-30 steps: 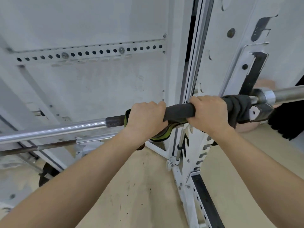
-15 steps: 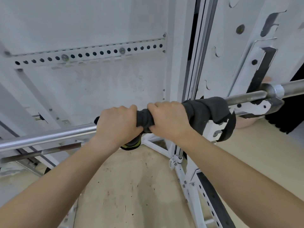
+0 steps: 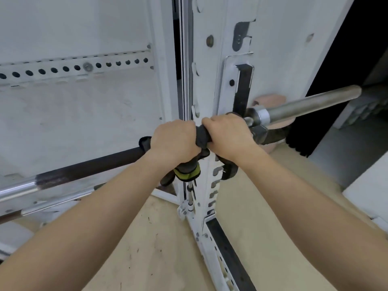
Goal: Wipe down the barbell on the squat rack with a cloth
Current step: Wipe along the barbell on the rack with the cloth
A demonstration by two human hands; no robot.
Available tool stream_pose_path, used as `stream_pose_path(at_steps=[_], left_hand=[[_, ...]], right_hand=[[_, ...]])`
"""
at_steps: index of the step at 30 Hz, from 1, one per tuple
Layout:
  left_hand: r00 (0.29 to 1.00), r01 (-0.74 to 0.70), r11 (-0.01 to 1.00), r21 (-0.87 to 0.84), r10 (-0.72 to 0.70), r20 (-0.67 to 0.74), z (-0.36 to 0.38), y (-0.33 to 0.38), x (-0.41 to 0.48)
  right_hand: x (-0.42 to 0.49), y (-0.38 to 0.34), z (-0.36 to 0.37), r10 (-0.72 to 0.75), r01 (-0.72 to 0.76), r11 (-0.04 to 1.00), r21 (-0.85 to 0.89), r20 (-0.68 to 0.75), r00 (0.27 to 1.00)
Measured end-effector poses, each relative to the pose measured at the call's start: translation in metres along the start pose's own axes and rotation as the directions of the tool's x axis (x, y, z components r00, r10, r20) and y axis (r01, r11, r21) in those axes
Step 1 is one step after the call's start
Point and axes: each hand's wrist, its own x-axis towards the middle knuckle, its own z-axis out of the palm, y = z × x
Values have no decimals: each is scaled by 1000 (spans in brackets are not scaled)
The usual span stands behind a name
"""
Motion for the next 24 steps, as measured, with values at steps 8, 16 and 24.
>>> stream_pose_path(at_steps=[8, 16, 24], left_hand=[[984, -142, 962, -231, 163, 73, 4, 28, 44], [920, -365, 918, -156, 331, -208, 7, 26, 29], [871, -406, 887, -221, 302, -388, 11, 58, 37]], right_hand=[[-29, -12, 24, 263, -242, 964, 109, -252, 931], [-76, -28, 0, 460, -477, 877, -48, -202, 865], [-50, 14, -21, 466, -478, 866, -149, -112, 878]])
